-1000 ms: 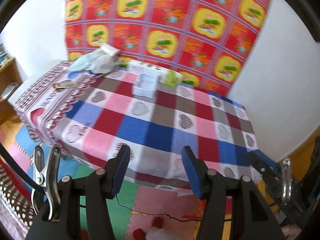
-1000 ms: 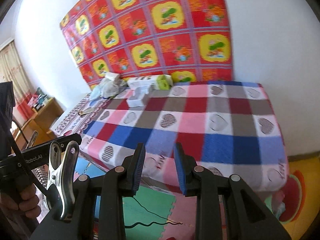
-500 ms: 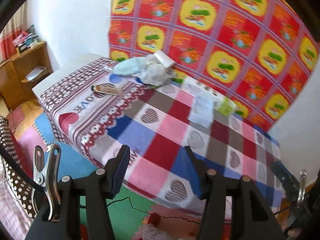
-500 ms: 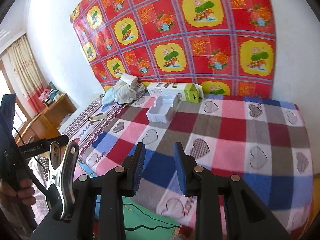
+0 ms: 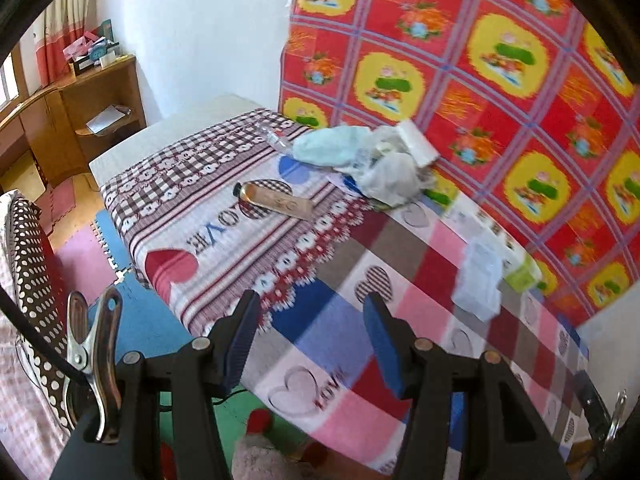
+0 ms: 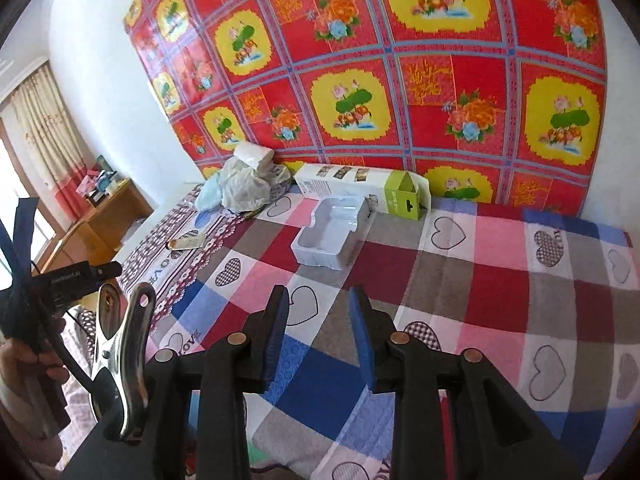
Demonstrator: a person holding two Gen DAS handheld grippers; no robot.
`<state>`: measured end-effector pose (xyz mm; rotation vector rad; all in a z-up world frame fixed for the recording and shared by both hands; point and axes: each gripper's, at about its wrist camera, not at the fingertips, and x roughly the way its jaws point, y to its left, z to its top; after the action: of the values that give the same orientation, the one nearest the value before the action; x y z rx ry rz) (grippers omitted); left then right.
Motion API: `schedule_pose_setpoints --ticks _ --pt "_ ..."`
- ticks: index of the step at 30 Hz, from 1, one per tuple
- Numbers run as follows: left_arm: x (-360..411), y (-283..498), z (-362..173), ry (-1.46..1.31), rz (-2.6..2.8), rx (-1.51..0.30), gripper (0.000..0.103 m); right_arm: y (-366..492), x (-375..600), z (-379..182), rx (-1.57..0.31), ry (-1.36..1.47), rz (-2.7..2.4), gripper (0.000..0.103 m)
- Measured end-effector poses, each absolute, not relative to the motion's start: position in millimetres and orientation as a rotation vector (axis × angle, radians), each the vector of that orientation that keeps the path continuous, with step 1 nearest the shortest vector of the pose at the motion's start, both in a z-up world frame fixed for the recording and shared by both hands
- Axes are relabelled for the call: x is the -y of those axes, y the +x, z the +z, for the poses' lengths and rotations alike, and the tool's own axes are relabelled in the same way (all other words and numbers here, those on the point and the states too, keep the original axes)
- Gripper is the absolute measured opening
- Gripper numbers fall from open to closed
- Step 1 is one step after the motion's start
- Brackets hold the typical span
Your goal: Collect trash
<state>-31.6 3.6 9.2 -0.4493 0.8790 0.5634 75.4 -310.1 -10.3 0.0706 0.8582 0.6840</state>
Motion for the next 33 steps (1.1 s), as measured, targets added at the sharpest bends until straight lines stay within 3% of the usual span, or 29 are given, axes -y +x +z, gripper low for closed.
schedule_pose_setpoints --ticks 15,33 --pt "-117 29 -63 -0.425 0.578 -1.059 0.057 108 255 -28 -0.930 0.101 0.509 0.035" --pt "-193 92 -118 -0.353 0.505 -1.218 0.057 125 202 -55 -0.997 0.153 0.371 0.035"
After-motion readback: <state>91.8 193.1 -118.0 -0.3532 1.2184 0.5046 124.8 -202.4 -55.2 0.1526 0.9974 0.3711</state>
